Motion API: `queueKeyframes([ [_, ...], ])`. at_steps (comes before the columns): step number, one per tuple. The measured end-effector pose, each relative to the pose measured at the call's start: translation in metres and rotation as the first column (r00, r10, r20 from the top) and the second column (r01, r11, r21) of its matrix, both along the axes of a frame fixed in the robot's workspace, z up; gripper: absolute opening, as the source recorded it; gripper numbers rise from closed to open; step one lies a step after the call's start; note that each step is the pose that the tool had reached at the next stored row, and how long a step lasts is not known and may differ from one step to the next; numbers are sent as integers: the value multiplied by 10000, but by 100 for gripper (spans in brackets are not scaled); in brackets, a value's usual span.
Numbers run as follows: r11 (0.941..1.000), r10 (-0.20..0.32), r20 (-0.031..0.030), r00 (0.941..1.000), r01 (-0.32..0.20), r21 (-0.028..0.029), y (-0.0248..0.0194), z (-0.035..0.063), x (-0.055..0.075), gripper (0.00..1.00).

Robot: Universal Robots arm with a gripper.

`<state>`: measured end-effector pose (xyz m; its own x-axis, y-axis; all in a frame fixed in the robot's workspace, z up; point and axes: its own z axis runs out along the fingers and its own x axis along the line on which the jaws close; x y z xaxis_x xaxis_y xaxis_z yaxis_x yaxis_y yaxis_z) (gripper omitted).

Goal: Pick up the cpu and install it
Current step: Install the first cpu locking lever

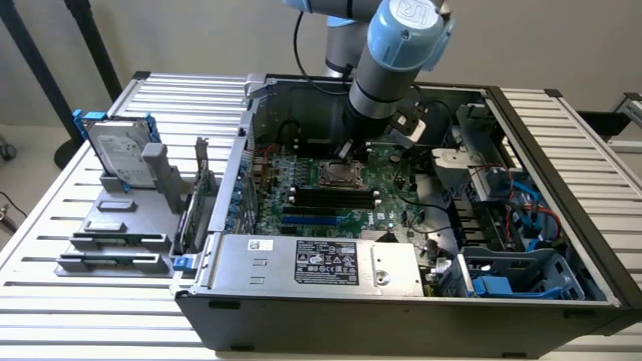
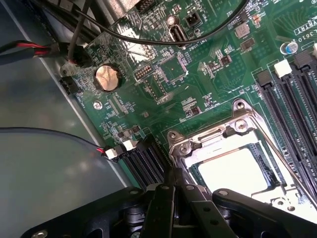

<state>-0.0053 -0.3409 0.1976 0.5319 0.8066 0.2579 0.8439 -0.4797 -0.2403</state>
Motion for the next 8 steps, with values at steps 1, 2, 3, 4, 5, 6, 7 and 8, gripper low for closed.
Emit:
queueKeyframes([
  [1,10000,0,-7,10000,0,-1,-6,15,0,11],
  [2,10000,-1,-11,10000,1,-1,-13,29,0,11],
  [3,10000,0,-13,10000,0,0,-22,41,-1,11],
  [4,10000,0,-12,10000,0,2,-34,50,-5,11],
  [5,10000,-1,-13,10000,1,-1,-49,57,-10,11],
  [6,10000,-2,-13,10000,2,-1,-65,61,-18,11],
  [7,10000,0,-13,10000,0,-1,-81,65,-28,11],
  [8,10000,0,-14,10000,0,-1,-96,68,-40,11],
])
